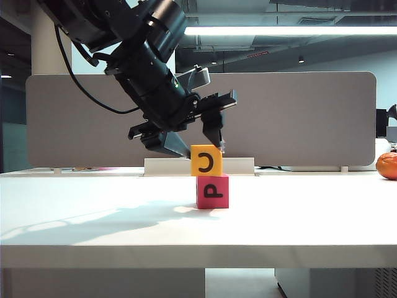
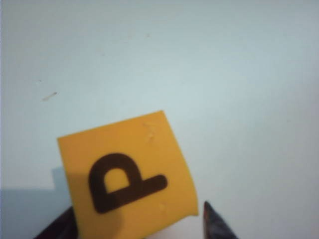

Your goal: Stack one letter block on top of another letter block.

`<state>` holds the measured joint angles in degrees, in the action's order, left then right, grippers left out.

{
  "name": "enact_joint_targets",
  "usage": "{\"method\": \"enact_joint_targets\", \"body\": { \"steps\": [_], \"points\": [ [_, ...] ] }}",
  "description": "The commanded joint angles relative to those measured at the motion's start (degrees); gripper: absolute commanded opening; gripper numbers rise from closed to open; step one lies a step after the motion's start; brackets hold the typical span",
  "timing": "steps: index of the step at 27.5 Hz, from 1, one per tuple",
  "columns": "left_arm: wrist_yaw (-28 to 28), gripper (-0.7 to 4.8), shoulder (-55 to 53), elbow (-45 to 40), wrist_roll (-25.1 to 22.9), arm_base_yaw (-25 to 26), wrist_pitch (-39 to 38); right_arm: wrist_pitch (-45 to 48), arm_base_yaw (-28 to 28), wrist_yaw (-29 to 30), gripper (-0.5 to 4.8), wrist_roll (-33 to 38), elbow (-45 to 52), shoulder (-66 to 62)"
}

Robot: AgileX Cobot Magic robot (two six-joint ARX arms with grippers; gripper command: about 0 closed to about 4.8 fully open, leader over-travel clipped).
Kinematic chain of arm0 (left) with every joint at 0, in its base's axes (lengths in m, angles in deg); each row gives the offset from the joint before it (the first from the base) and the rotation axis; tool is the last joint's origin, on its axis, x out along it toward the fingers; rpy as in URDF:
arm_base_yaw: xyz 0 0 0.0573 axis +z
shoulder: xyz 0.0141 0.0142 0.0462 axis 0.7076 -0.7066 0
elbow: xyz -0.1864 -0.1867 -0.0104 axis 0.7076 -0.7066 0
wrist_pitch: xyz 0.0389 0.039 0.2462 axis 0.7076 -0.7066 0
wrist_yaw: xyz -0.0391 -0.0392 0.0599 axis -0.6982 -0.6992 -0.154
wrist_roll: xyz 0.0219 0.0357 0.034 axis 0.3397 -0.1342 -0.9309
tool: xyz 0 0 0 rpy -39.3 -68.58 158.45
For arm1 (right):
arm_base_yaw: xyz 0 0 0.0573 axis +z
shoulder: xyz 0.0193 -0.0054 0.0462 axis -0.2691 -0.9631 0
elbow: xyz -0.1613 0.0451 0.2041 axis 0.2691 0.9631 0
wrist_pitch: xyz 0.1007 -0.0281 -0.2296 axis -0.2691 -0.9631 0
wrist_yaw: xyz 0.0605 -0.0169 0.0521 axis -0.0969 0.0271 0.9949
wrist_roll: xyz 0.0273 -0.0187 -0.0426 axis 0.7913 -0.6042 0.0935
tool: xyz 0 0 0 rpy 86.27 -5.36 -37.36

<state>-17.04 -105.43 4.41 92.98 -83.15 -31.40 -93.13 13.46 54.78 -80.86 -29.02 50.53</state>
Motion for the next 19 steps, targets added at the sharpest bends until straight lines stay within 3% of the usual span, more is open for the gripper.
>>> {"method": "enact_joint_targets", "body": {
  "steps": [1, 5, 9, 19],
  "points": [
    [-0.24, 2.88, 0.2, 0.24, -0.46, -0.09, 0.5, 0.61, -0.04, 0.02, -0.06, 0.09, 0.15, 0.11],
    [-0.24, 2.9, 0.39, 0.24, -0.46, -0.09, 0.42, 0.63, -0.04, 0.02, -0.06, 0.09, 0.15, 0.11],
    [-0.24, 3.5, 1.31, 0.55, -0.46, -0.09, -0.31, 0.61, -0.04, 0.02, -0.06, 0.09, 0.15, 0.11],
    [-0.42, 3.49, 2.32, 1.29, -0.42, -0.15, -0.61, 0.63, -0.04, -0.15, -0.06, 0.02, 0.15, 0.11]
  ]
}}
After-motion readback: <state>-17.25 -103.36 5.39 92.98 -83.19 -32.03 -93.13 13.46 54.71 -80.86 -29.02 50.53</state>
